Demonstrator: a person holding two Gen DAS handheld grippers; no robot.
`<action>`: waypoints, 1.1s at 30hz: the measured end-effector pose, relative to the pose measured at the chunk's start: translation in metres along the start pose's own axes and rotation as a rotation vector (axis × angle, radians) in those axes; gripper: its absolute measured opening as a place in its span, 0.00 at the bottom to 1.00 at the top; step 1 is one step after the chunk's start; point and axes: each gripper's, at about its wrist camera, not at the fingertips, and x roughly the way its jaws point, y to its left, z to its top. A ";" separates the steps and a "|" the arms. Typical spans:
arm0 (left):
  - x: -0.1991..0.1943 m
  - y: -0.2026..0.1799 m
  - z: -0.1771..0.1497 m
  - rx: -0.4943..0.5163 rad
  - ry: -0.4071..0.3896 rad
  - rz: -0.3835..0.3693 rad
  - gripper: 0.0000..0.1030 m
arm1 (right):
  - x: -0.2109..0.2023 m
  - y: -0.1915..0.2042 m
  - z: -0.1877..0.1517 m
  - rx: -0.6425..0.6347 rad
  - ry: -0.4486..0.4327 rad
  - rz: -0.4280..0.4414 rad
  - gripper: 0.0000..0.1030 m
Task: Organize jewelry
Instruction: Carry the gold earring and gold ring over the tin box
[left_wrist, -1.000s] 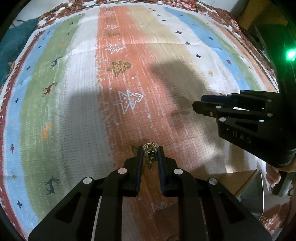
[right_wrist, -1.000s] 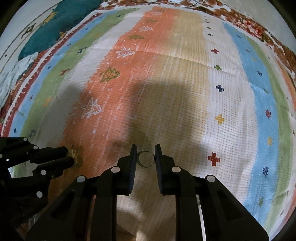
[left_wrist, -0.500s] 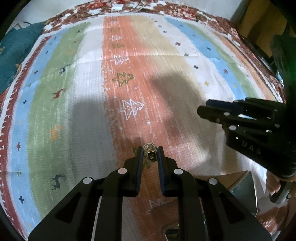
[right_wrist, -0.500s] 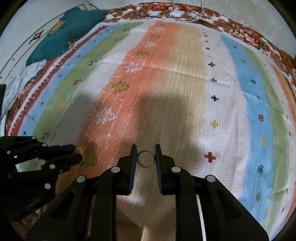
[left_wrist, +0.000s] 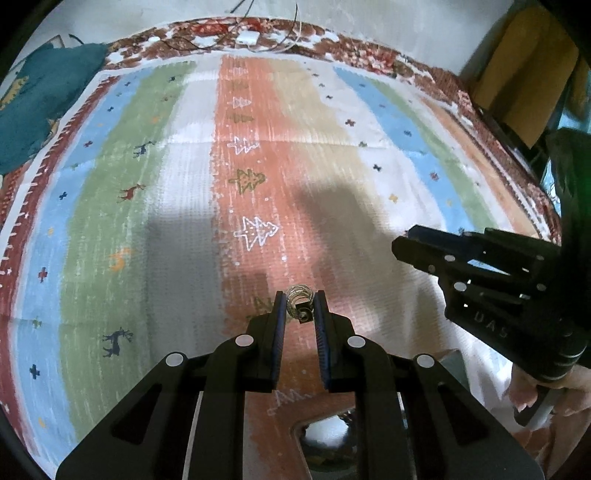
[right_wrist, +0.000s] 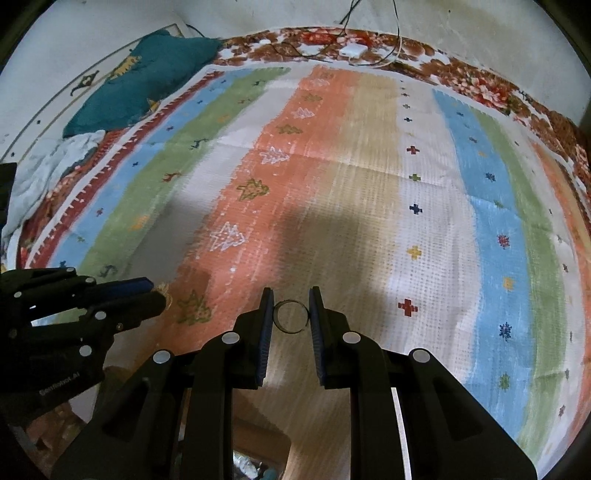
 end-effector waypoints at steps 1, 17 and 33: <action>-0.002 0.000 -0.001 -0.003 -0.006 -0.002 0.14 | -0.002 0.000 -0.001 0.000 -0.002 0.004 0.19; -0.030 -0.001 -0.014 -0.032 -0.110 0.032 0.14 | -0.031 0.007 -0.017 -0.009 -0.081 0.011 0.19; -0.051 -0.011 -0.034 -0.020 -0.176 0.058 0.14 | -0.056 0.020 -0.039 -0.051 -0.128 0.014 0.19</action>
